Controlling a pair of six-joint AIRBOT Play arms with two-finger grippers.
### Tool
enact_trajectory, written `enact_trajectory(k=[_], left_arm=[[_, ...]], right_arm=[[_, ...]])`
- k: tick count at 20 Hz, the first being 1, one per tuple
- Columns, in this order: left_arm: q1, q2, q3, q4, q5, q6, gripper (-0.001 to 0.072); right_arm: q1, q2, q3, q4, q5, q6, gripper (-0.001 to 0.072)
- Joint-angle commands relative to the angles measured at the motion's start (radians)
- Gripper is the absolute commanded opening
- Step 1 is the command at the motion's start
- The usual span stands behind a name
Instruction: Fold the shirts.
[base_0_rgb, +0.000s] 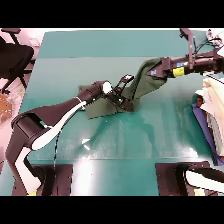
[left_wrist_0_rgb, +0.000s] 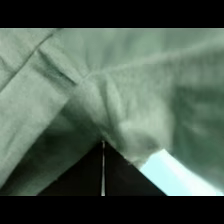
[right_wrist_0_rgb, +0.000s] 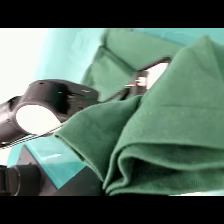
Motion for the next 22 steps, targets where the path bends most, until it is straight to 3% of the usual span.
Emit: enact_trajectory(k=[1,11,17,22], left_arm=[[-0.004,-0.001,0.000,-0.004,0.012,0.000,0.0024],[0.005,0.001,0.000,0.000,0.006,-0.001,0.0025],[0.124,0.014,0.000,-0.010,-0.098,-0.030,0.0025],[0.206,0.090,0.000,-0.021,-0.140,0.051,0.0023]], right_arm=[[0.093,0.000,0.001,0.016,-0.065,0.000,0.0019],[0.173,0.000,0.001,0.014,-0.140,0.003,0.0019],[0.113,0.000,0.001,0.016,-0.125,0.003,0.0019],[0.093,-0.002,0.001,0.016,-0.125,0.003,0.0018]])
